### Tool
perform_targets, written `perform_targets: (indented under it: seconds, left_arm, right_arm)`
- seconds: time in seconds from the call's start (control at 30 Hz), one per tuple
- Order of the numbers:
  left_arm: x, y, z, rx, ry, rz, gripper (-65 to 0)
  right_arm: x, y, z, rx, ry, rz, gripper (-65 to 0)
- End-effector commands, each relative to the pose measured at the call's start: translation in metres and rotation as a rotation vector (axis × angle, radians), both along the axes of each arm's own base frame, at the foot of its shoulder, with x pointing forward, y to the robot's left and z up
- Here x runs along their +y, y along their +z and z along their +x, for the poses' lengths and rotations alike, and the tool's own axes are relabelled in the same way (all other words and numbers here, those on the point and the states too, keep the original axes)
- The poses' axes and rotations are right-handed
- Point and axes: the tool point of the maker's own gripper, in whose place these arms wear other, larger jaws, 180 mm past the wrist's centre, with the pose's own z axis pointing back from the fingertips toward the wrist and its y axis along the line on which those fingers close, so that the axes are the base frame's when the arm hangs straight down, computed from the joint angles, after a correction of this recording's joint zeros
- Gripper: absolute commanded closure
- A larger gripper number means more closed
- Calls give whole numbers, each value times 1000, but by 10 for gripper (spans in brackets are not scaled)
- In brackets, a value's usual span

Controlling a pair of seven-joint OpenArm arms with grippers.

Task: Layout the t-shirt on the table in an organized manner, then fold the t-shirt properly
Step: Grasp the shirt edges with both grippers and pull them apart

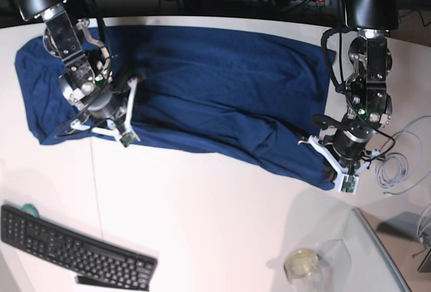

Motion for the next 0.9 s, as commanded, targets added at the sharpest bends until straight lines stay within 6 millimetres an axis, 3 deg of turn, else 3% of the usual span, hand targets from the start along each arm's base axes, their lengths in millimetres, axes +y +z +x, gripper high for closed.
perform_targets:
  seconds: [0.0, 0.1, 0.33, 0.5, 0.53, 0.63, 0.7, 0.77, 0.87]
  left_arm:
    - [1, 20, 13, -70, 2, -1, 0]
    - [0, 25, 19, -84, 2, -4, 0]
    - [-5, 10, 31, -51, 25, -48, 0]
    - [-18, 2, 35, -29, 2, -59, 0]
    - [-22, 1, 35, -26, -10, -57, 0]
    - [-28, -3, 34, -15, -27, -53, 0]
    - [-28, -4, 34, -13, -27, -53, 0]
    - [-28, -4, 34, -13, -27, -53, 0]
    - [-27, -3, 34, -14, -26, -54, 0]
  right_arm:
    - [-14, 13, 13, -46, -3, -20, -29]
    - [-24, 23, 19, -76, -1, -38, -27]
    - [-48, 43, 31, -134, -67, -43, -27]
    - [-41, 37, 24, -77, 13, -26, -48]
    - [-36, 35, 23, -66, 24, -13, -78]
    - [-13, 29, 14, -14, 138, 26, -312]
    - [-1, 26, 9, 17, 217, 46, -431]
    - [0, 23, 11, 33, 238, 50, -468]
    - [-8, 19, 21, 39, 187, 70, -467]
